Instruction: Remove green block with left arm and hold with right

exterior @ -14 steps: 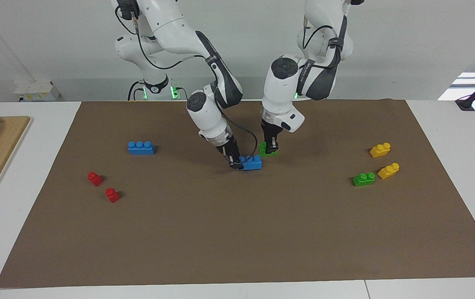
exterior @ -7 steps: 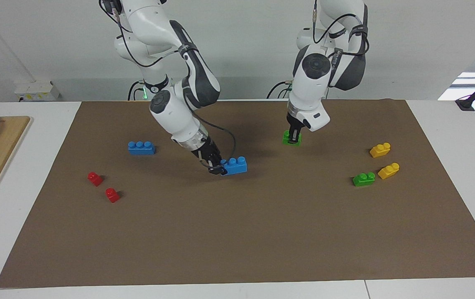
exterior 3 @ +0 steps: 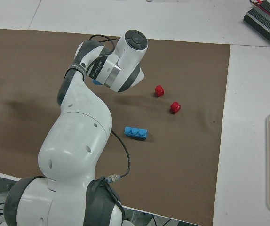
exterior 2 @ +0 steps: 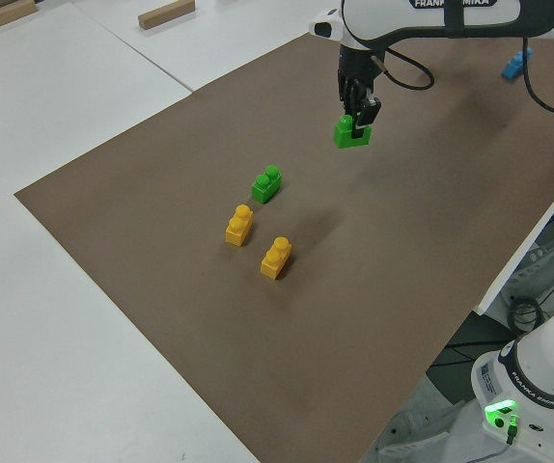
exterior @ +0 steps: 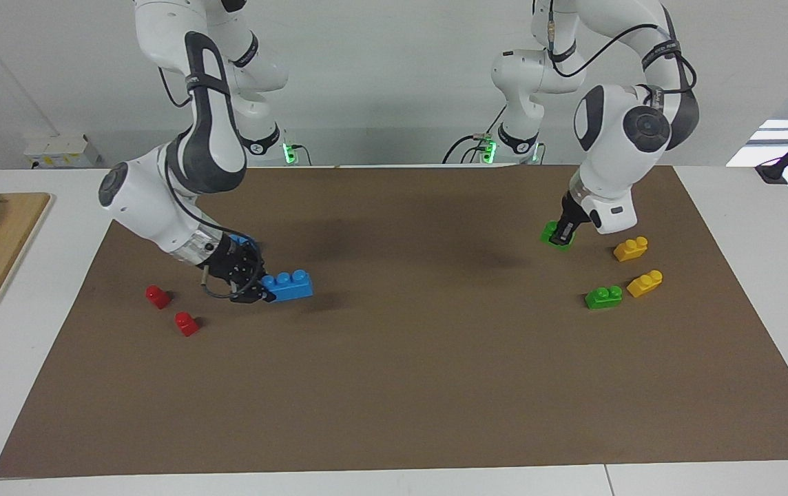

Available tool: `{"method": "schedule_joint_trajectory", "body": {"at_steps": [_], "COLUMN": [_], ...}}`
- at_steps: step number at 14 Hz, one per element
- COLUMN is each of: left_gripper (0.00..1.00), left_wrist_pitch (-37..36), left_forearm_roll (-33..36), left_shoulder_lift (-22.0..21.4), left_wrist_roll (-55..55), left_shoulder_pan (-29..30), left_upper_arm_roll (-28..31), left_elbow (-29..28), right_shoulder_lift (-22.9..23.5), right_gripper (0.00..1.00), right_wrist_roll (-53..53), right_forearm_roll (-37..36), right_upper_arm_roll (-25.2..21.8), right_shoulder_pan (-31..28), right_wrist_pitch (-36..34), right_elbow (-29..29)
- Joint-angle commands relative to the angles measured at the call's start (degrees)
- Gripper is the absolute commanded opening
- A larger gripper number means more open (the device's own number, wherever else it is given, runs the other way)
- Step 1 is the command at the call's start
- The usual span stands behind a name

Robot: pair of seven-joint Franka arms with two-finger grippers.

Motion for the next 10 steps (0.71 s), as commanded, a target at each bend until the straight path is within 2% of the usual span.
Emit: {"method": "schedule_joint_trajectory", "body": {"at_steps": [1,4,7,10], "left_gripper": [0.0,0.0,0.0,0.0], "left_wrist_pitch": [-0.1,3.1,12.2,15.9], "left_forearm_roll": [-0.9,-0.8,-0.8,-0.8], "left_shoulder_lift": [-2.9,-4.1,-4.7,-2.5], "left_wrist_roll": [17.8,30.7,46.0,52.6], "left_shoulder_pan": [6.0,8.0,9.8,11.0], "left_upper_arm_roll": [-0.6,-0.6,-0.4,-0.5], "left_elbow": [-3.6,-7.6,-13.3,-14.6], "right_shoulder_lift": [-1.7,-2.7,-1.6,-0.4], "right_gripper": [0.0,0.0,0.0,0.0], "right_wrist_roll": [-3.8,-5.6,-6.4,-9.3], "right_forearm_roll": [1.1,0.3,-0.2,-0.7], "right_upper_arm_roll": [0.8,0.7,0.7,0.7], "right_shoulder_pan": [-4.4,-6.2,-7.0,-8.6], "right_wrist_pitch": [-0.2,0.0,0.8,0.9], "right_elbow": [-4.1,-8.1,-9.8,-10.3]}}
